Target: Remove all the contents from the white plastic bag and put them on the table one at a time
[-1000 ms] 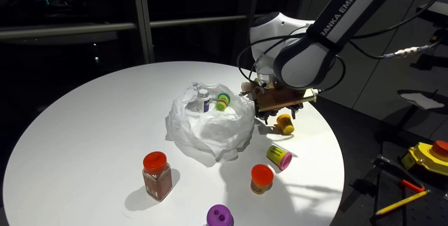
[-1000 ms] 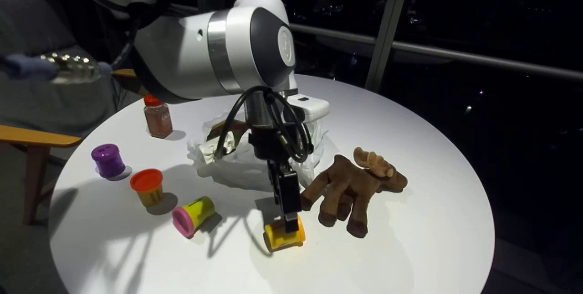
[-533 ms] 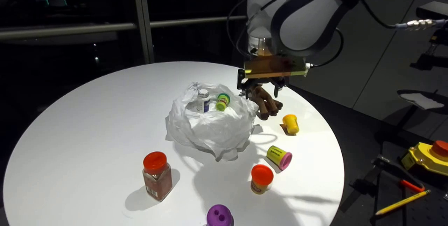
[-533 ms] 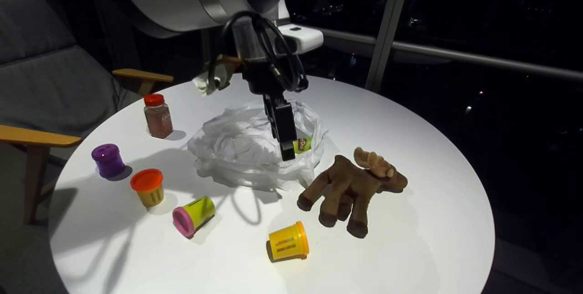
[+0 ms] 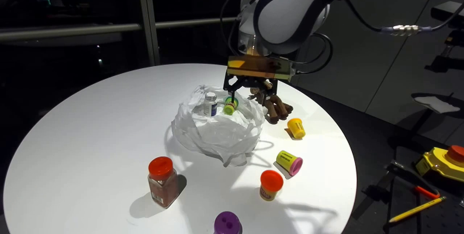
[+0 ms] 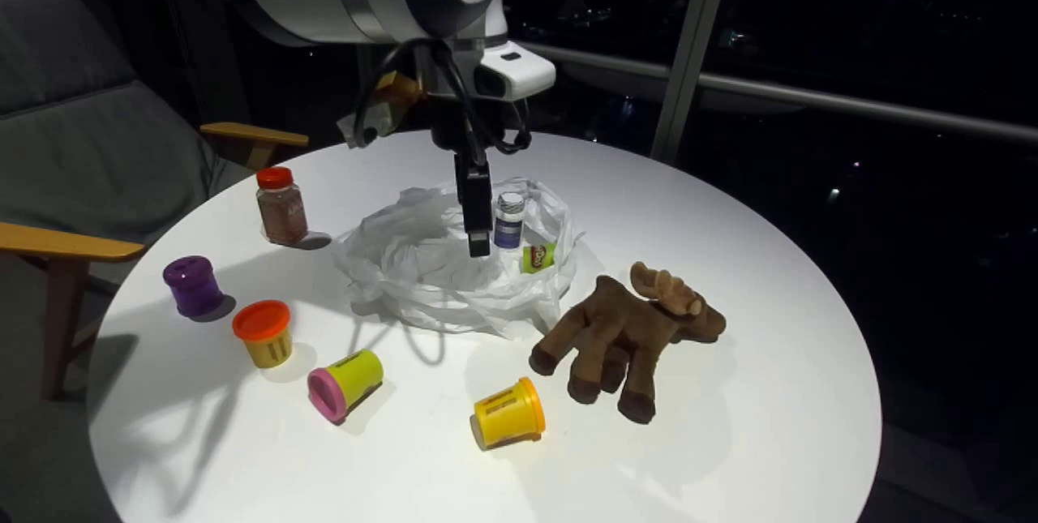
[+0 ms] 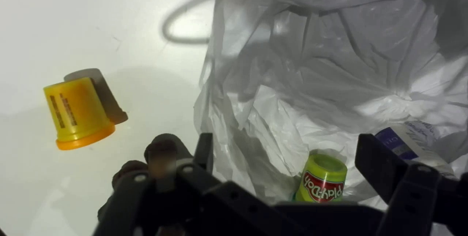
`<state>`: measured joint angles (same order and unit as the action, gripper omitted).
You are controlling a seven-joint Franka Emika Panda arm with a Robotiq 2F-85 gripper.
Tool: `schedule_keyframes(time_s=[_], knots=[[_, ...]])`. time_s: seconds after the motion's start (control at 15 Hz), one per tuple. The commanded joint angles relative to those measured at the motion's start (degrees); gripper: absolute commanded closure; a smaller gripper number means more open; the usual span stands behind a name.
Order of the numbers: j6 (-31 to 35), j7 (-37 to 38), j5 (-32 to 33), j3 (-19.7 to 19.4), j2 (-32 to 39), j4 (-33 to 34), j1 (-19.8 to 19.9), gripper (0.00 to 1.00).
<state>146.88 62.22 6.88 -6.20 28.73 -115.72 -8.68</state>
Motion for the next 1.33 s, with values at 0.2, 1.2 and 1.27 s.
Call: schedule_keyframes(time_s=[0.2,1.2,1.27], knots=[[3.4,-1.8,-10.0,1.0,10.6,10.7,4.7,0.00],[5.6,6.7,-15.2,0.3,18.4,20.9,-2.6,0.00],[5.6,7.2,-14.6,-0.5,18.2,21.1,-3.5,0.00]])
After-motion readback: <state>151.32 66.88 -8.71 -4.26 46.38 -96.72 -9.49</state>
